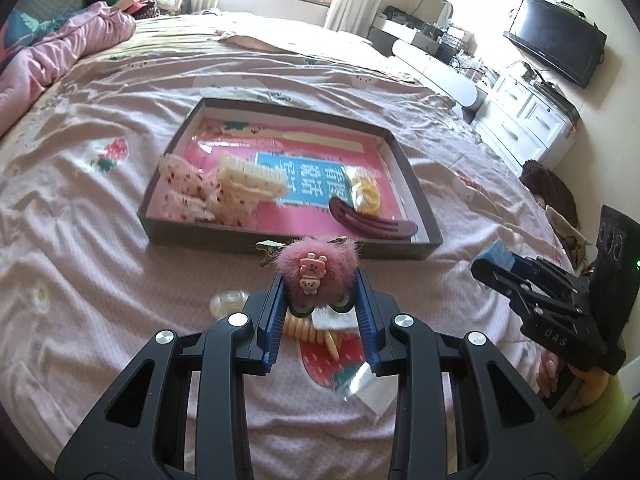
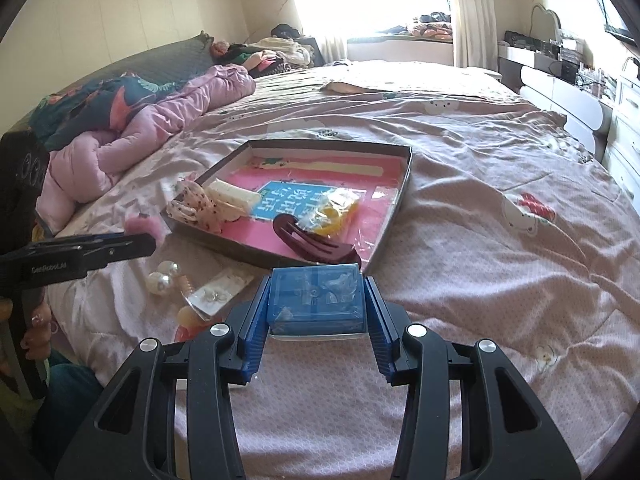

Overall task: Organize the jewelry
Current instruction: 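Carry the pom-pom in the left tool and the blue box in the right tool over the tray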

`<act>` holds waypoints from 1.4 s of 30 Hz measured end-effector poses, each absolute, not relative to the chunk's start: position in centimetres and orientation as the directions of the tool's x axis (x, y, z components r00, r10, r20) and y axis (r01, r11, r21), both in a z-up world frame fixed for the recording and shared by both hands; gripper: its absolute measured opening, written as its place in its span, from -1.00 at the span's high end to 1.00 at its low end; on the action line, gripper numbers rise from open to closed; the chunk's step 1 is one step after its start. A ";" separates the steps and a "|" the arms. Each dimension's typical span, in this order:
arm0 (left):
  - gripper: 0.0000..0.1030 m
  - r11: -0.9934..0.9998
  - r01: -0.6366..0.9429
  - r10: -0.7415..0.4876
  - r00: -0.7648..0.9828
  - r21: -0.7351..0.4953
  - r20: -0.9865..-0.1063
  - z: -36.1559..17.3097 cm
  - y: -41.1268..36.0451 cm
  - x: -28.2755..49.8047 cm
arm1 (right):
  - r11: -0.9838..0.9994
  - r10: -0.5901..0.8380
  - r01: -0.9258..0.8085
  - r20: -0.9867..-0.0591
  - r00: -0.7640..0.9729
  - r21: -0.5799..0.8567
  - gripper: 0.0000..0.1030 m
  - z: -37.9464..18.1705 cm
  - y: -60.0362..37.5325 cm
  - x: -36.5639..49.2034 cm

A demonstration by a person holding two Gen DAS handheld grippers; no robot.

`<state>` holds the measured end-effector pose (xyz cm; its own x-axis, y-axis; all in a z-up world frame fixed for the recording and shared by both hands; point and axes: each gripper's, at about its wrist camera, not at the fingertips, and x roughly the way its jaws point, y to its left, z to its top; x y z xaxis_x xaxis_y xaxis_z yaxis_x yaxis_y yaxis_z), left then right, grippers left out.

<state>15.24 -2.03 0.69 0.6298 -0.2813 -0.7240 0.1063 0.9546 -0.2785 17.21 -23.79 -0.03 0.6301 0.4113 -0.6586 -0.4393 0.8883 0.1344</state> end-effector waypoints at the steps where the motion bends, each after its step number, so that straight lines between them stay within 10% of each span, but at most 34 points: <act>1: 0.53 0.954 0.109 -0.283 0.630 -0.279 -0.723 0.8 -2.0 15.5 | 0.888 0.411 -0.439 -0.658 0.631 0.133 0.18 0.1 -23.7 17.4; 42: 0.53 0.957 0.132 -0.285 0.568 -0.256 -0.772 -3.1 -2.8 26.1 | 0.929 0.314 -0.358 -0.705 0.636 0.091 0.18 0.5 -20.3 31.3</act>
<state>26.12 -2.80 -3.11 0.5683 -0.2852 -0.7718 0.1325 0.9575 -0.2562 31.30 -20.31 0.46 0.6358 0.3142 -0.7050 -0.3579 0.9293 0.0915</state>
